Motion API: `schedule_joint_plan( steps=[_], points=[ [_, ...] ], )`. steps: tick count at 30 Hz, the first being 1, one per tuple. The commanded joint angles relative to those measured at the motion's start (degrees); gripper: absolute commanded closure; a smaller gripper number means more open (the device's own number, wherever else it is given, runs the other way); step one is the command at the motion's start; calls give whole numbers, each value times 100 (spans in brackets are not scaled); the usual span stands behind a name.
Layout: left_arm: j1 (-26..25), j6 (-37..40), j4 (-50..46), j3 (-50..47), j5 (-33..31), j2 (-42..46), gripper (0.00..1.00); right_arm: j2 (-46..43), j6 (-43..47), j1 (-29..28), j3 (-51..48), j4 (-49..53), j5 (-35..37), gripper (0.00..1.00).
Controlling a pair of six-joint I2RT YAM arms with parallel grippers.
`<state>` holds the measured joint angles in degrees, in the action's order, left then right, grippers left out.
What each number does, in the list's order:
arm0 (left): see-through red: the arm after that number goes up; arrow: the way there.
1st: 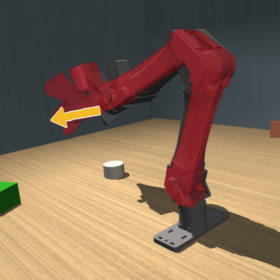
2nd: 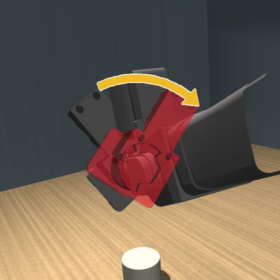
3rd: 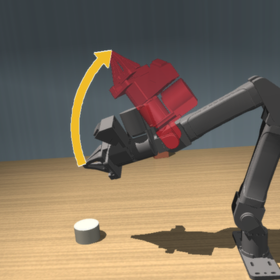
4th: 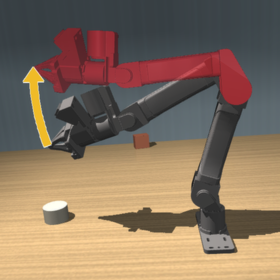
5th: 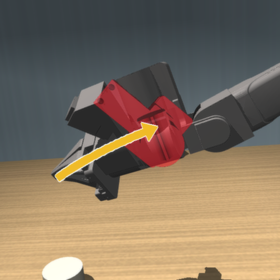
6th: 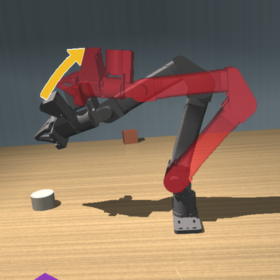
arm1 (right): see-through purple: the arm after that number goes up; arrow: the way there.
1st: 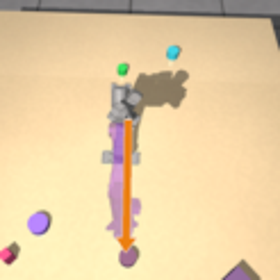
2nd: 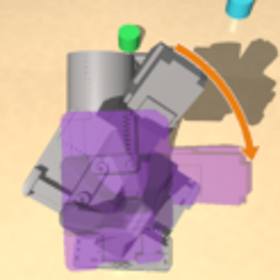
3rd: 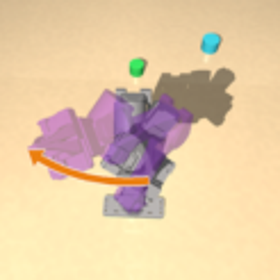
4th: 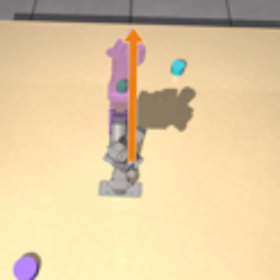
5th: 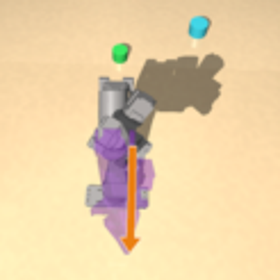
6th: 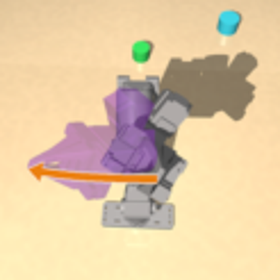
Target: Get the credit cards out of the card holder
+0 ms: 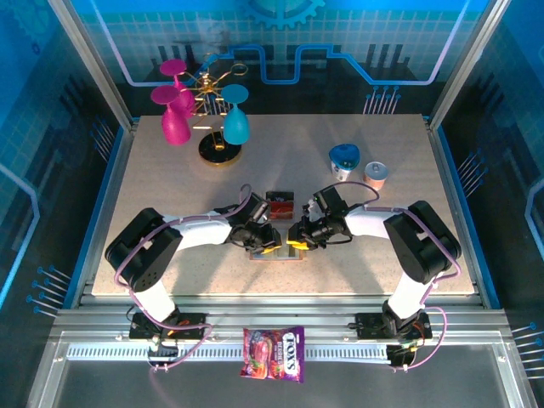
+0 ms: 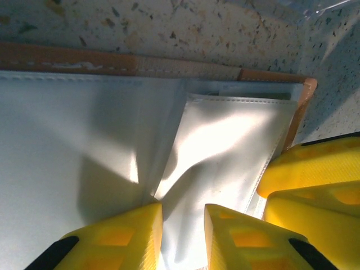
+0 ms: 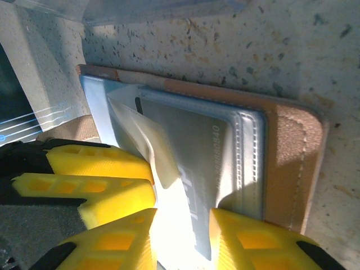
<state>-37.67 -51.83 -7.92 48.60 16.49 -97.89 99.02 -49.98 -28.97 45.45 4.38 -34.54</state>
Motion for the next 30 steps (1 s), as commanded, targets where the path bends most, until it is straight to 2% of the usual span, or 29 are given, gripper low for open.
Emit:
schedule_joint_plan(
  steps=[1, 3, 16, 24, 28, 30],
  points=[
    [40, -118, 69, -140, 116, -112, 73, 106, -4, -139, 90, 36, 27, 72],
    [38, -130, 86, -157, 118, -108, 73, 108, -4, -147, 87, 36, 32, 77],
    [61, -125, 150, -183, 161, -124, 73, 152, -38, -210, 172, 72, 54, 76],
    [76, -127, 197, -197, 186, -114, 73, 161, -42, -241, 193, 52, 42, 85],
    [89, -137, 205, -210, 197, -125, 74, 174, -31, -249, 208, 78, 61, 82],
    [84, -138, 222, -223, 197, -125, 74, 132, 91, -257, 273, 327, 221, 74]
  ],
)
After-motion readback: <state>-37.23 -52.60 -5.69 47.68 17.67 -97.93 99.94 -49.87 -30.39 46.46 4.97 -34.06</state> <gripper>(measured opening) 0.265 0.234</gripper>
